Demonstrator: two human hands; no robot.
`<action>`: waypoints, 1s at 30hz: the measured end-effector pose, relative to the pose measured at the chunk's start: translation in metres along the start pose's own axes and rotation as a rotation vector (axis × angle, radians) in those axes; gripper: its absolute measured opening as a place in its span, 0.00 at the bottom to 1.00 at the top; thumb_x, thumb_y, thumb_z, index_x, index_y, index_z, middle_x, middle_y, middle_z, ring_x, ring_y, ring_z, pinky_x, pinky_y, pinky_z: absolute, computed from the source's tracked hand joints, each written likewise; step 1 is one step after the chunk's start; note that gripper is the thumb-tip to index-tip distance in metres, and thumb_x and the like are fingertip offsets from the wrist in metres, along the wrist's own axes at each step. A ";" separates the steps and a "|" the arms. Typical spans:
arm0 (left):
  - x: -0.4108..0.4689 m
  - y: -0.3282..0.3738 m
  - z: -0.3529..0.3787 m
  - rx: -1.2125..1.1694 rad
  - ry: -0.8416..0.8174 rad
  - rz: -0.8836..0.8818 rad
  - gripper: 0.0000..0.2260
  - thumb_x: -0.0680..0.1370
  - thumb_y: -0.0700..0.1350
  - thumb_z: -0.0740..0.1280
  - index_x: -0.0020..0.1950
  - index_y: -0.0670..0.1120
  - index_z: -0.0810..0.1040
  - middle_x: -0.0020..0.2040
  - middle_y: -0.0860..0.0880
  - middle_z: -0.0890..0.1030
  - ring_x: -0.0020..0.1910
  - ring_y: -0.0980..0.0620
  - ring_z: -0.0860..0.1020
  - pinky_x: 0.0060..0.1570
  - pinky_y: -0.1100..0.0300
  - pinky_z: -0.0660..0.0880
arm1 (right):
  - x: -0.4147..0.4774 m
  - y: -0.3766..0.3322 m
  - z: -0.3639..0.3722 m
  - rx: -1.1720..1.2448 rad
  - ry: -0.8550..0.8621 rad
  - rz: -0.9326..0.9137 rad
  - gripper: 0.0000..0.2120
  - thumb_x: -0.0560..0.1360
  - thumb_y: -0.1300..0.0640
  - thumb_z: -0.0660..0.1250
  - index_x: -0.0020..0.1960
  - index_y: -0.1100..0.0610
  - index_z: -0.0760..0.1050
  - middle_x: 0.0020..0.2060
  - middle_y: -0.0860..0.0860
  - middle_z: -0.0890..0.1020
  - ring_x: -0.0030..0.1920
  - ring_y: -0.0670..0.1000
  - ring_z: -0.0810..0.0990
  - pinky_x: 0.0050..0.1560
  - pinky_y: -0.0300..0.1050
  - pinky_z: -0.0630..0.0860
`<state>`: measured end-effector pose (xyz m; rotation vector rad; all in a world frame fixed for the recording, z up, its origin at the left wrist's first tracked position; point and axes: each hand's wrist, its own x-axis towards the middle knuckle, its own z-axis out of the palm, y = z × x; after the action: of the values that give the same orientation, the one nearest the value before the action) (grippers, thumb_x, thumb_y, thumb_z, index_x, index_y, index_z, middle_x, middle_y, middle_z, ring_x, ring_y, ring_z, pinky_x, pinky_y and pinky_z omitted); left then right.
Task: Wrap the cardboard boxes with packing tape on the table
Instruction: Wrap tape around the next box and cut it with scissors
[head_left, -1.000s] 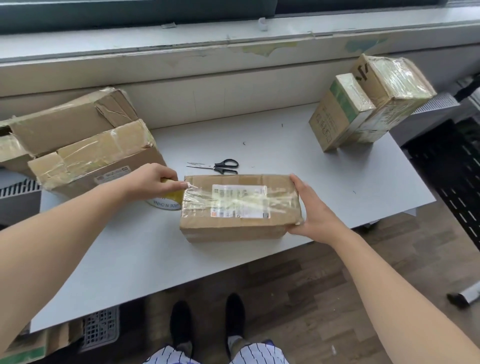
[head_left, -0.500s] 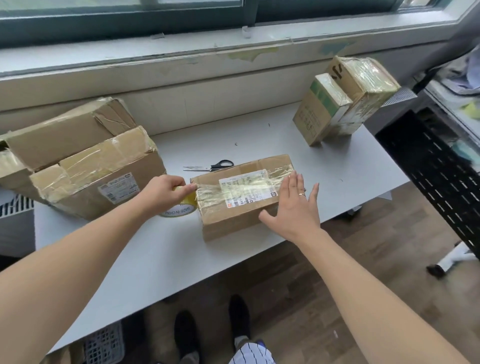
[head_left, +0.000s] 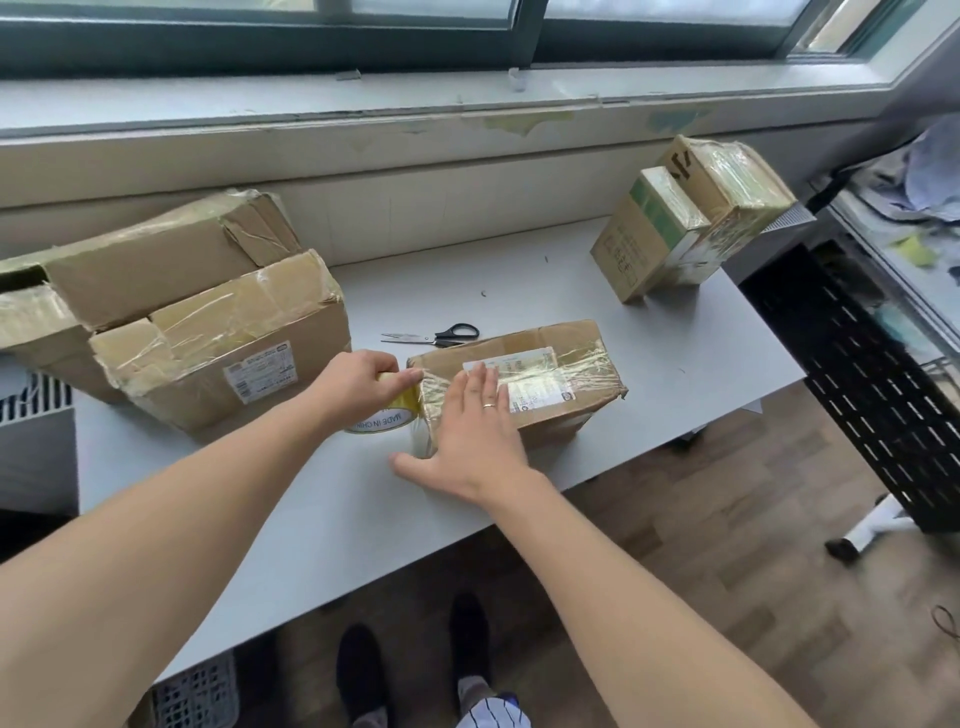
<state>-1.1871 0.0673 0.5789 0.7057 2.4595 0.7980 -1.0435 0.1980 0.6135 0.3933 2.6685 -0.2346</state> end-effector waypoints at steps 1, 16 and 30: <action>0.000 -0.001 0.000 0.000 0.002 -0.001 0.23 0.80 0.61 0.67 0.36 0.43 0.76 0.31 0.46 0.76 0.34 0.48 0.73 0.38 0.53 0.68 | -0.001 -0.010 0.000 0.022 0.012 0.001 0.60 0.72 0.23 0.54 0.81 0.67 0.36 0.80 0.66 0.36 0.80 0.64 0.31 0.80 0.61 0.37; -0.002 0.004 -0.002 -0.006 -0.027 0.013 0.23 0.81 0.60 0.66 0.37 0.43 0.77 0.31 0.48 0.75 0.35 0.47 0.73 0.36 0.55 0.67 | -0.023 0.134 -0.014 -0.139 0.043 0.151 0.46 0.75 0.24 0.32 0.83 0.52 0.34 0.82 0.51 0.38 0.81 0.51 0.36 0.81 0.60 0.39; -0.017 -0.005 -0.003 -0.012 0.016 -0.046 0.21 0.82 0.59 0.65 0.37 0.44 0.76 0.32 0.48 0.76 0.39 0.44 0.75 0.35 0.54 0.66 | 0.003 -0.029 -0.004 -0.006 0.062 -0.190 0.52 0.77 0.26 0.52 0.82 0.61 0.35 0.81 0.60 0.35 0.80 0.59 0.31 0.81 0.59 0.38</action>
<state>-1.1776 0.0526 0.5819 0.6389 2.4742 0.8035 -1.0563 0.1718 0.6185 0.1468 2.7682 -0.2760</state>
